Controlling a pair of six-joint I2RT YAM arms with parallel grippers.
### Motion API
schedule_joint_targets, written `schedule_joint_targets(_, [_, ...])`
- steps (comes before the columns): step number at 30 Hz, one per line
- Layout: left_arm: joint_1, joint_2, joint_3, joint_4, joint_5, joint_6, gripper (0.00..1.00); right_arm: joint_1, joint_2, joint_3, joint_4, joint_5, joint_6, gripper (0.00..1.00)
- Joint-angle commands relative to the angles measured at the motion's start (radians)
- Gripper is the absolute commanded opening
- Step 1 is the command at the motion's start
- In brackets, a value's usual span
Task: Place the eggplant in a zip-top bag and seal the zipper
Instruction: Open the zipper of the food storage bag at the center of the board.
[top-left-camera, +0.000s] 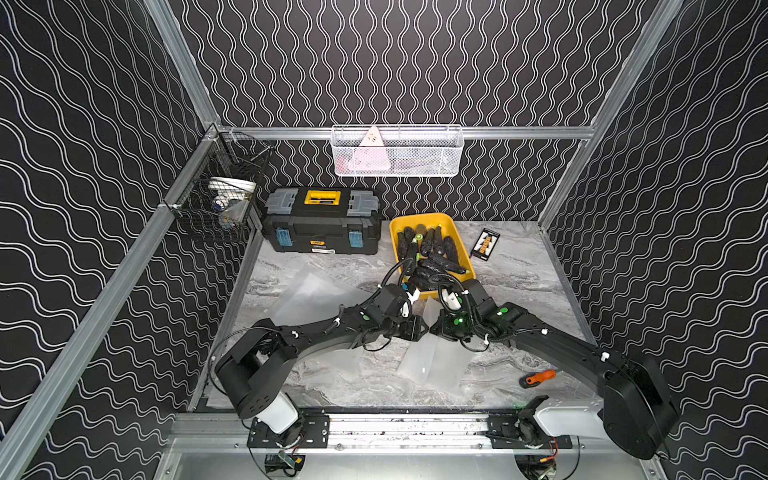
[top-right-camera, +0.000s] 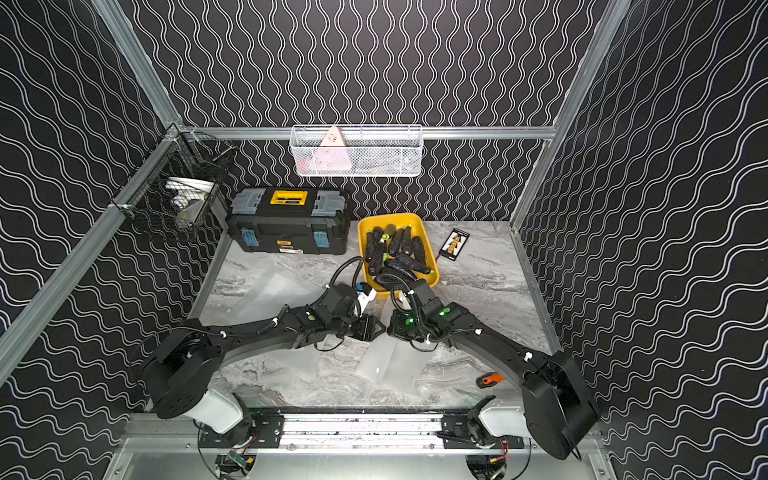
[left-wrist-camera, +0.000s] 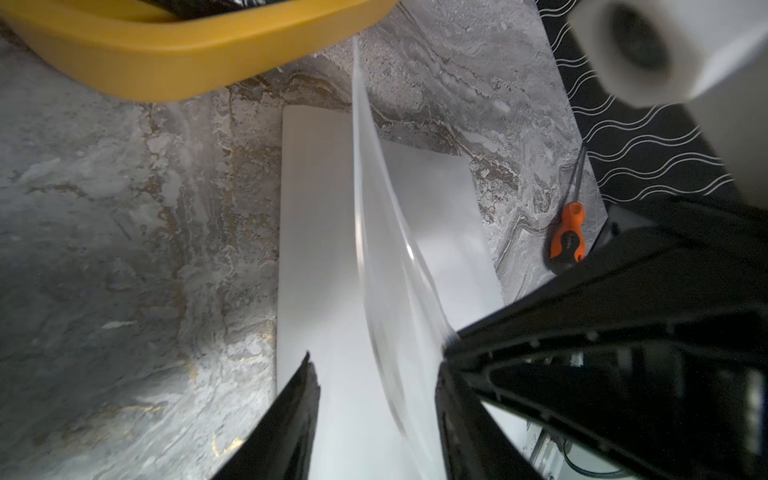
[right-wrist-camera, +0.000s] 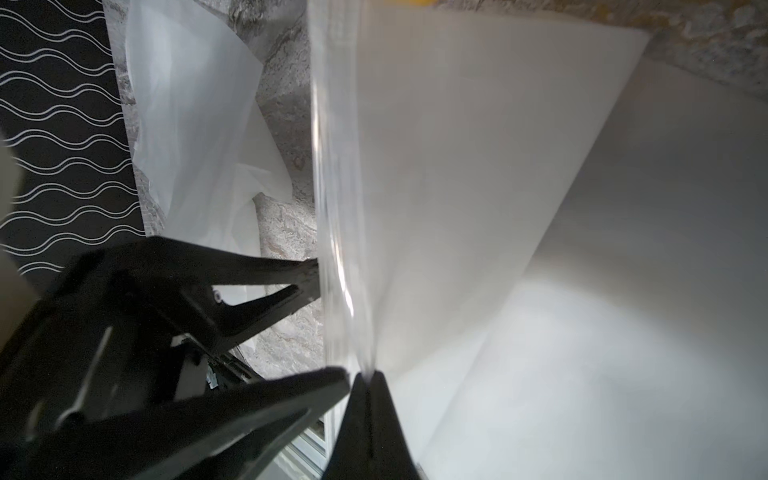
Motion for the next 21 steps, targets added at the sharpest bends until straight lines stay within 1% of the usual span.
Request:
schedule_joint_targets(1, [-0.006,0.025,0.013,0.017,0.002,0.007,0.48,0.002,-0.016,-0.001,0.042,-0.038,-0.010,0.00])
schedule_joint_targets(4, [-0.006,0.031,0.009,0.018,-0.014,0.008,0.43,0.002,-0.032,0.006,0.044,-0.044,-0.011,0.00])
schedule_joint_targets(6, [-0.006,0.026,0.006,0.017,-0.013,0.008,0.37,0.001,-0.028,0.018,0.029,-0.051,-0.020,0.00])
schedule_joint_targets(8, [-0.006,0.011,0.012,-0.004,-0.023,0.011,0.25,0.001,-0.020,0.024,0.017,-0.057,-0.027,0.00])
schedule_joint_targets(9, [-0.006,-0.006,0.015,-0.027,-0.040,0.016,0.17,0.000,-0.020,0.026,0.009,-0.044,-0.029,0.00])
schedule_joint_targets(10, [-0.006,-0.029,0.016,-0.060,-0.072,0.020,0.07,-0.005,-0.023,0.022,0.005,-0.029,-0.030,0.00])
schedule_joint_targets(11, [-0.005,-0.052,0.022,-0.099,-0.117,0.028,0.02,-0.012,-0.026,0.016,0.005,-0.023,-0.027,0.00])
schedule_joint_targets(13, [-0.005,-0.107,0.038,-0.205,-0.234,0.038,0.00,-0.039,-0.037,-0.003,0.016,-0.027,-0.021,0.00])
schedule_joint_targets(15, [-0.006,-0.151,0.055,-0.283,-0.309,0.043,0.00,-0.056,-0.037,-0.012,0.038,-0.037,-0.019,0.00])
schedule_joint_targets(17, [-0.011,-0.184,0.067,-0.333,-0.343,0.043,0.00,-0.056,-0.018,0.005,0.043,-0.044,-0.029,0.00])
schedule_joint_targets(19, [-0.035,-0.203,0.079,-0.375,-0.384,0.039,0.00,-0.056,0.026,0.040,0.037,-0.059,-0.039,0.01])
schedule_joint_targets(21, [-0.059,-0.197,0.081,-0.397,-0.423,0.025,0.00,-0.056,0.067,0.061,0.045,-0.063,-0.041,0.07])
